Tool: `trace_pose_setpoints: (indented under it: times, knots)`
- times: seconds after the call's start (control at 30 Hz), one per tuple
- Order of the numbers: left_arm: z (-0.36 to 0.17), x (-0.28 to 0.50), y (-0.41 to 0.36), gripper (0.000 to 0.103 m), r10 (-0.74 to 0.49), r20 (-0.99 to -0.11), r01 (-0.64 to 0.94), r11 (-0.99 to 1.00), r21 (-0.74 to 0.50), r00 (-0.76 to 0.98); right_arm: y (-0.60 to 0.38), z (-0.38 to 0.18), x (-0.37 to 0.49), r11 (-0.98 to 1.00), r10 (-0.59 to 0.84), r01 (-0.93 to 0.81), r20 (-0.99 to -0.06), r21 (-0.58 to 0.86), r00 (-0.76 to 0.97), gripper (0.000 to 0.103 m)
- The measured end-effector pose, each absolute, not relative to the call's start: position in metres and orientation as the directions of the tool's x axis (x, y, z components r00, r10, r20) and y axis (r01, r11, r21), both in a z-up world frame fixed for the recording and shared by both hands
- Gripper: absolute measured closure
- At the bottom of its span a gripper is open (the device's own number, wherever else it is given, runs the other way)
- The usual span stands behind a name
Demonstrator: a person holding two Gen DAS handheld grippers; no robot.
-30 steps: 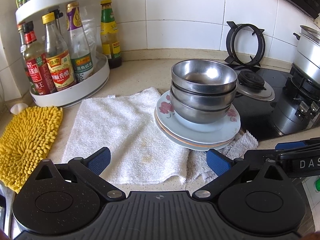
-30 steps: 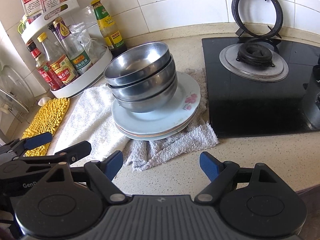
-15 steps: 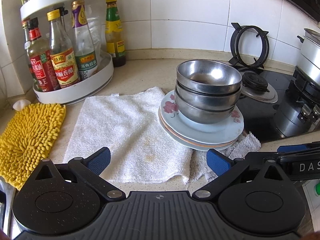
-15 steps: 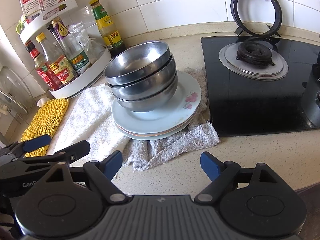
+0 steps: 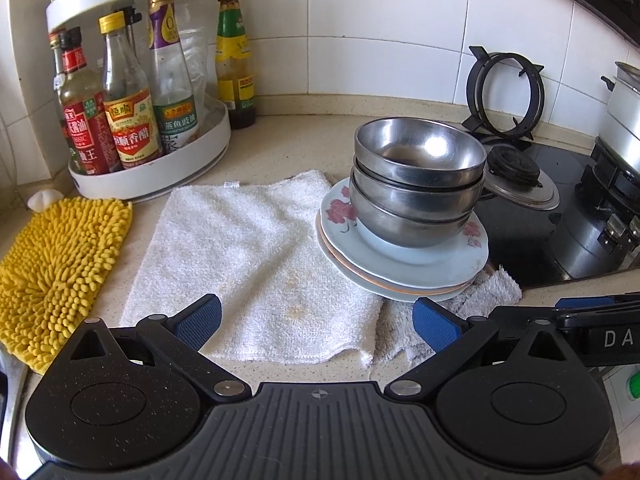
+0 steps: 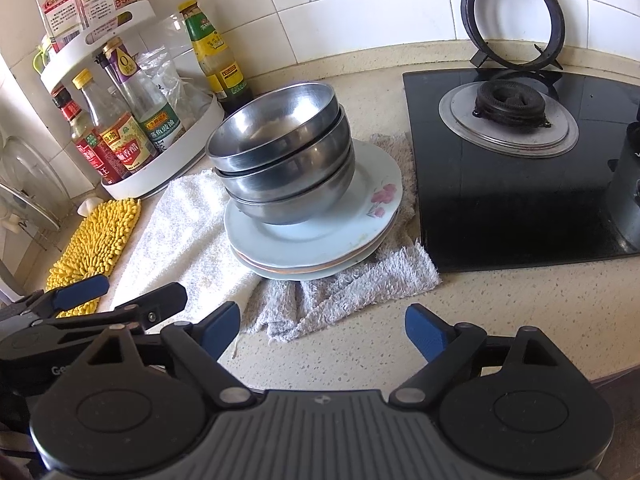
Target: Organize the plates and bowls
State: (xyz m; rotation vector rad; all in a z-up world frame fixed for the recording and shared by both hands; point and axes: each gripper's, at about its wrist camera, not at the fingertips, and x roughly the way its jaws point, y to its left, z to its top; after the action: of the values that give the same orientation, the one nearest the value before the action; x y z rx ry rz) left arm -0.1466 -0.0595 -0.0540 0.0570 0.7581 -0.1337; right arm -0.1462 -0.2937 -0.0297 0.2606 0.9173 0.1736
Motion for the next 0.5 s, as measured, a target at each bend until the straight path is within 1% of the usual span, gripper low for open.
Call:
trace_pose_setpoints:
  times: [0.5]
  knots:
    - [-0.0555, -0.145, -0.0611, 0.0, -0.11, -0.692, 0.144, 0.99, -0.01, 0.713, -0.2967, -0.0305, -0.1459, 0.955, 0.256, -0.03, -0.762, 0.297, 0.595, 0.009]
